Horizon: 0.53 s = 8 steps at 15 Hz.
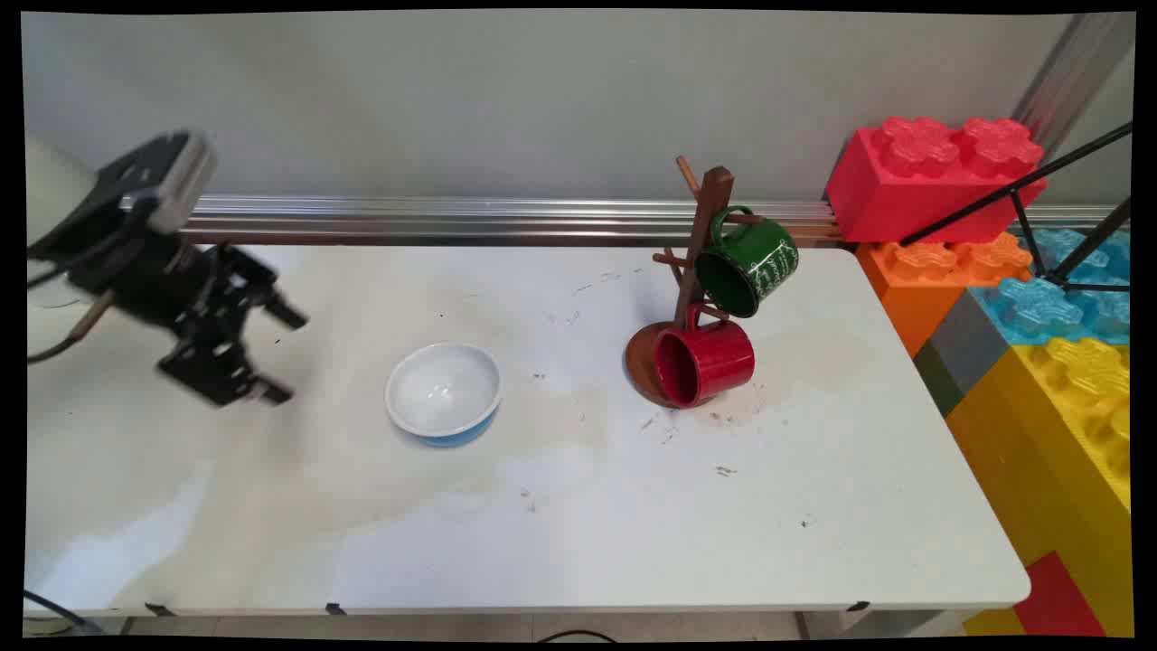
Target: Pick up the green mug from the rack
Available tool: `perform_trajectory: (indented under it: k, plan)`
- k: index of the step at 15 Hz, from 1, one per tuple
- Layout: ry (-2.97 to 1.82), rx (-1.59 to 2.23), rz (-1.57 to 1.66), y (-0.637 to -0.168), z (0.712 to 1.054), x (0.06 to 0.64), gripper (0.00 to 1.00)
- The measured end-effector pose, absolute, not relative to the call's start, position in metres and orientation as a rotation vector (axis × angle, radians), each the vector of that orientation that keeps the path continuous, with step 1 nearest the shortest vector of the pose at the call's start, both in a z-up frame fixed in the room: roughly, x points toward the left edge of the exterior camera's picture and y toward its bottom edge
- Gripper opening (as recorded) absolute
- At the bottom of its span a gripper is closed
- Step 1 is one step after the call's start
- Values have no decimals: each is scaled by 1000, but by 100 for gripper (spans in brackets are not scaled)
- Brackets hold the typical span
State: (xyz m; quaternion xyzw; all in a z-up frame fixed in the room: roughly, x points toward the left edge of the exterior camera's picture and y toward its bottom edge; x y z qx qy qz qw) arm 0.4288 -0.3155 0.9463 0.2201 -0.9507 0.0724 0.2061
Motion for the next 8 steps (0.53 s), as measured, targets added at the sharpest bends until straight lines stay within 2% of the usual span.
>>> perform_trajectory:
  k: [8]
  plan:
    - [-2342,582,330,-347,981,394,100]
